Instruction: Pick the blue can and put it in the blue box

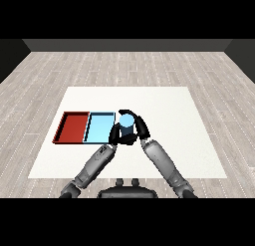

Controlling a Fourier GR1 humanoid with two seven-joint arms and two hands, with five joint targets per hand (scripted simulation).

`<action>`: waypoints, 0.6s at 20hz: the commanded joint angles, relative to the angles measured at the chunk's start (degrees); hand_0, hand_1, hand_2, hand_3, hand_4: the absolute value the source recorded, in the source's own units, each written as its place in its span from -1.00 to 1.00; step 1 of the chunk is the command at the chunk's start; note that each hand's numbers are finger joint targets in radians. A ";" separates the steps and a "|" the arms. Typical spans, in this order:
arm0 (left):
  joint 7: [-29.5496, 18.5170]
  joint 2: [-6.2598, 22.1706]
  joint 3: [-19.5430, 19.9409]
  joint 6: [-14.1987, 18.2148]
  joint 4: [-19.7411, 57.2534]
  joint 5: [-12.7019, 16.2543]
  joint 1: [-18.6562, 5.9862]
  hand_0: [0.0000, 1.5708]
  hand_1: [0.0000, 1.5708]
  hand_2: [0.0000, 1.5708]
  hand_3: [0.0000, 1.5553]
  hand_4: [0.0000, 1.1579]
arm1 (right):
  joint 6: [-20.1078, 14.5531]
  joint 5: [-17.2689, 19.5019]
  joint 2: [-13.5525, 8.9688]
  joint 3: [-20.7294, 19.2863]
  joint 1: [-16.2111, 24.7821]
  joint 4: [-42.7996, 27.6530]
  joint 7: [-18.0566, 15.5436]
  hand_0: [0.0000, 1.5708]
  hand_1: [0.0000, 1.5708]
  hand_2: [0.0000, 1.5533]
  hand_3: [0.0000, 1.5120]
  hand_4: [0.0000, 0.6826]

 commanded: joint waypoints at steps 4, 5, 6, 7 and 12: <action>0.21 -0.15 2.22 -0.13 -0.09 -3.13 1.37 1.00 1.00 1.00 0.92 0.96 | 1.90 1.15 -0.02 1.15 1.34 -1.46 -0.31 -1.00 -1.00 -1.00 -1.00 -1.00; -1.91 -0.15 1.95 -0.51 1.00 -2.37 1.78 1.00 1.00 1.00 0.92 0.96 | 4.15 -0.56 -0.02 -2.72 1.81 -1.54 -1.73 -1.00 -1.00 -1.00 -1.00 -1.00; 0.29 -0.15 3.31 -1.18 -1.01 -3.53 1.31 1.00 1.00 1.00 0.91 0.96 | 3.63 -0.09 -0.01 -3.76 1.82 -2.05 -0.92 -1.00 -1.00 -1.00 -1.00 -1.00; 2.58 0.11 0.92 0.82 -3.83 -6.73 3.08 1.00 1.00 1.00 0.91 0.96 | 4.54 -0.84 -0.01 -5.35 -0.19 0.27 -1.67 -1.00 -1.00 -1.00 -1.00 -1.00; 0.93 2.71 5.22 -0.56 0.53 -4.65 1.67 1.00 1.00 1.00 0.91 0.95 | 6.55 -6.41 -3.51 -12.71 5.09 -5.95 -2.60 -1.00 -1.00 -1.00 -1.00 -1.00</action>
